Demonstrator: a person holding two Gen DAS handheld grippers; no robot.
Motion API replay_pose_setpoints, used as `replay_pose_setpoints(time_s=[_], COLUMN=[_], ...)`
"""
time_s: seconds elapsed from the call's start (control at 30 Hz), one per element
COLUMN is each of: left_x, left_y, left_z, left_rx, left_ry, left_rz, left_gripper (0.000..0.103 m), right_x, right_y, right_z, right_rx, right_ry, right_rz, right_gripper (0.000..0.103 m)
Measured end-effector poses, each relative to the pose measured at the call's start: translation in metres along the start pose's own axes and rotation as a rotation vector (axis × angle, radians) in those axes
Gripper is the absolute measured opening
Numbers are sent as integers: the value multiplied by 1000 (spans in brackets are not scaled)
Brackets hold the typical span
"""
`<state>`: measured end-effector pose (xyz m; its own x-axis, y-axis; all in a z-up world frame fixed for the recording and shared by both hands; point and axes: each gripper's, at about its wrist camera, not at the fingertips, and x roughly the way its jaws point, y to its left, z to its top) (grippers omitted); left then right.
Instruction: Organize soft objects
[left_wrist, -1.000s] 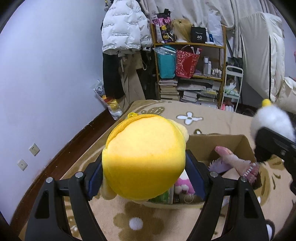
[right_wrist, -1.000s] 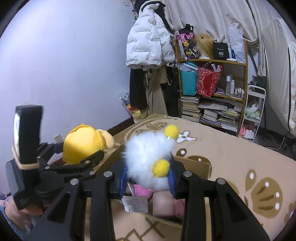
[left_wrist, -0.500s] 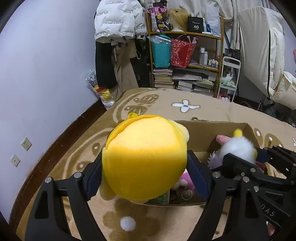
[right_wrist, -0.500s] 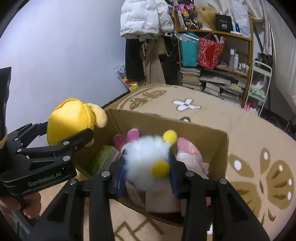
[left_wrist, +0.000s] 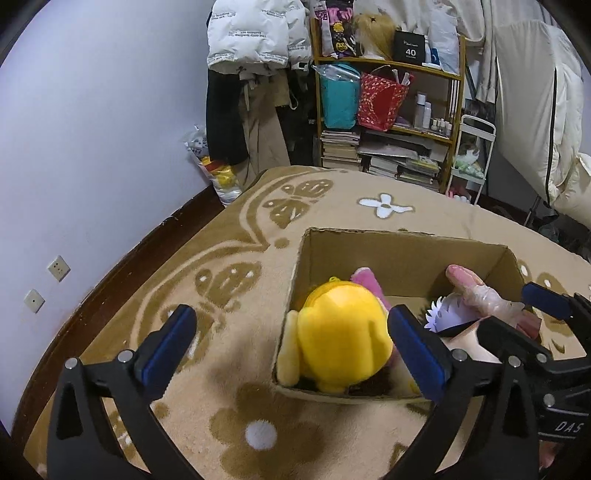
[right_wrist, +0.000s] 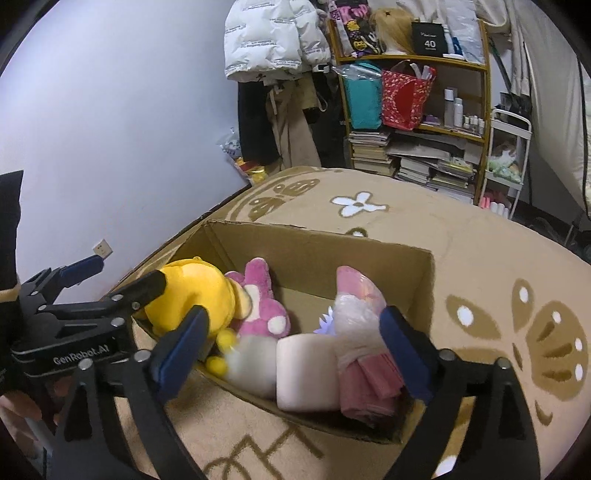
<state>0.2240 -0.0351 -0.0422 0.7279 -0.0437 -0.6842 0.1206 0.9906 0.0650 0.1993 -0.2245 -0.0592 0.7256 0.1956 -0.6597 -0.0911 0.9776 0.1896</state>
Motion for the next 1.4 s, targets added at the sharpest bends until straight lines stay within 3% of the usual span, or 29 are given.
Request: replay_pose_setpoints(time_s=[0.33,0.7,0.87,1.4], left_x=[-30,-100,-133,-208], left_y=[8,28,32,43], left_z=[-2,-5,-10,-42], left_rx=[26,3,15,-29], left_ry=[-35,-129,-184,-313], left_rz=[32,40,78,47], left_gripper=[103,103,103,103], right_x=[-32,-95,-126,-192], right_y=[3,13,23,58], right_z=[-3,-3,-8,-37], right_rx=[19,20,6,-71], right_ry=[-33,-121,-167,-294], right_rz=[-16,-34,-44,-58], right_gripper=[103,103,103,103])
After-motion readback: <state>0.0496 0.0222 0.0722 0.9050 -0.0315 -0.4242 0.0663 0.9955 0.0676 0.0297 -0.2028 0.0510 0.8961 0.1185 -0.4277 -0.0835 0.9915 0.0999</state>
